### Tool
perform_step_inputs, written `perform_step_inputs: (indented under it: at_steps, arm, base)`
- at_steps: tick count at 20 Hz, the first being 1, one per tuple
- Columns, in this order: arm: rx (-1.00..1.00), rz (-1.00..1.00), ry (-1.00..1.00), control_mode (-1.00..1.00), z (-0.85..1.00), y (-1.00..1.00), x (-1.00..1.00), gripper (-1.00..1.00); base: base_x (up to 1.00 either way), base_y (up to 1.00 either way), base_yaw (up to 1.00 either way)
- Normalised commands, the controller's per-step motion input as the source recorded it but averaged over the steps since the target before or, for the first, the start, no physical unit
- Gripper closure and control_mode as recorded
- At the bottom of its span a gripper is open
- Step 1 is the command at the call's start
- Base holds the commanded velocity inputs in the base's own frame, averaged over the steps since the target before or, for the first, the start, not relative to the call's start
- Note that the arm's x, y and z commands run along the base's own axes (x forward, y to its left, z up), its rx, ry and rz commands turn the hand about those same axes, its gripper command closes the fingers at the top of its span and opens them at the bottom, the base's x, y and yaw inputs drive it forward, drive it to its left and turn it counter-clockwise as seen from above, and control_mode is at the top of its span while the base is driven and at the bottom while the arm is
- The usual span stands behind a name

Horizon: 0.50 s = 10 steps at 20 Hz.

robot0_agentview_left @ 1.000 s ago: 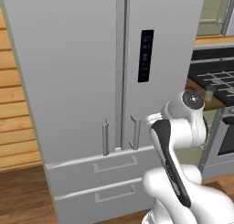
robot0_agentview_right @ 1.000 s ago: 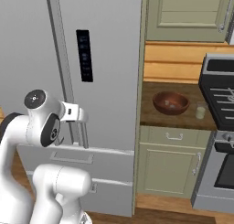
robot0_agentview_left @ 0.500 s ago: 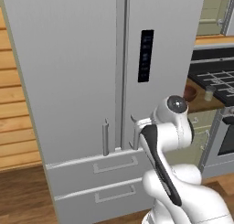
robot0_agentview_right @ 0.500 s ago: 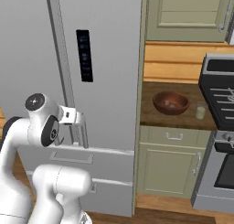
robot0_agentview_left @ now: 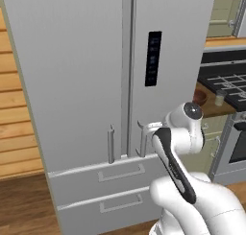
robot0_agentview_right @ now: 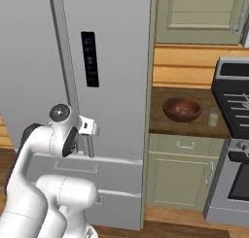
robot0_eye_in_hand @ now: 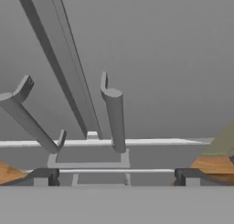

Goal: Grab a lemon wedge from the fridge and one ice cube from the ice bowl, and put them in the glass of lemonade.

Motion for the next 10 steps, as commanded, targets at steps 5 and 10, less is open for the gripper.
perform_step_inputs:
  at_steps: [5,10]
  arm:
    - [0.01,0.00,0.06,-1.00,-0.37,0.04,0.45,-1.00]
    - [0.00,-0.02,0.20,-1.00,-0.17,0.00,0.71,-1.00]
  base:
    - [0.00,0.00,0.00]
    - [0.00,0.00,0.00]
